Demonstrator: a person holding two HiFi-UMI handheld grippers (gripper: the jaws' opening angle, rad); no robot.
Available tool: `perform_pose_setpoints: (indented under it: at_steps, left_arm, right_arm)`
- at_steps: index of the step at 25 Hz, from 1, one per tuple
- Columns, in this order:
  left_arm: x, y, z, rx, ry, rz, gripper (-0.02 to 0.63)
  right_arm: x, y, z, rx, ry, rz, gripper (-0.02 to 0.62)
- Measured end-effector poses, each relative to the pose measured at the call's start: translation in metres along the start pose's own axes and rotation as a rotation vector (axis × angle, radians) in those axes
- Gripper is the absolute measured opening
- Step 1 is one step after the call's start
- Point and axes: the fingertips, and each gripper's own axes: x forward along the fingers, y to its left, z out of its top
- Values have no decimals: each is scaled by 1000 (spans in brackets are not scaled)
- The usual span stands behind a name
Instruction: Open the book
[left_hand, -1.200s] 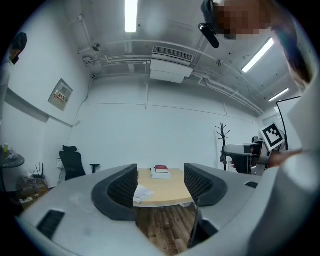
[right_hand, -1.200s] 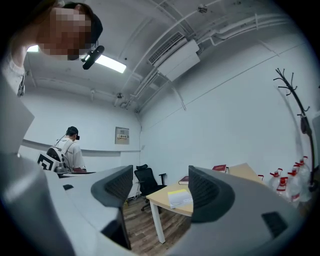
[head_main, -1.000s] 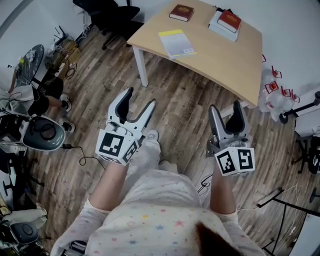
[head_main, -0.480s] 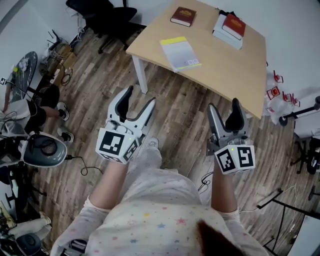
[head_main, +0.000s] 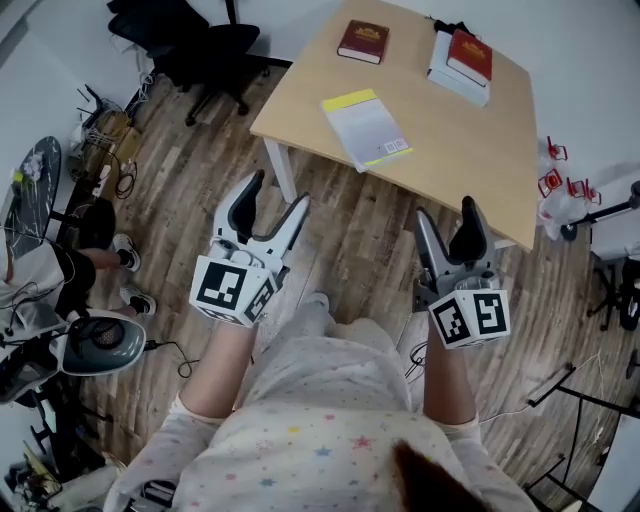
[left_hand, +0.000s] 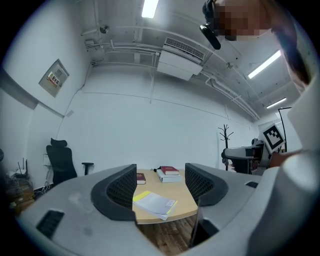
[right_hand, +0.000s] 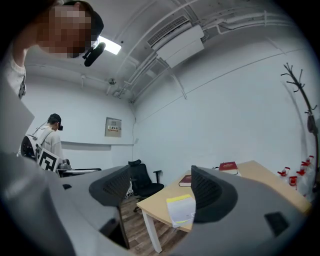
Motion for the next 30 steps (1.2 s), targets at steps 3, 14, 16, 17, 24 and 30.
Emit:
perform_pose_setpoints:
  at_steps: [3,14,16,17,24,30]
  left_arm:
    - [11,12,-4,-3,8,-11,276]
    - [59,48,-17,-21,33,21,276]
    - [73,52,-18,-24,32,33,276]
    - [81,54,-17,-24,32,39,276]
    - [144,69,-15,-21,25,105,276]
    - [186,76,-16,-24,19,172,276]
  right_arm:
    - [12,0,-5,4,19,-13,362]
    - [73,-28,-12,22,47,-2,361]
    - [88,-36,-13,23,53,13,361]
    - [96,-42,-13,22,56,20,361]
    - [156,-91,-6,23,65,84,360]
    - [196,-126,-3,24,79,155,357]
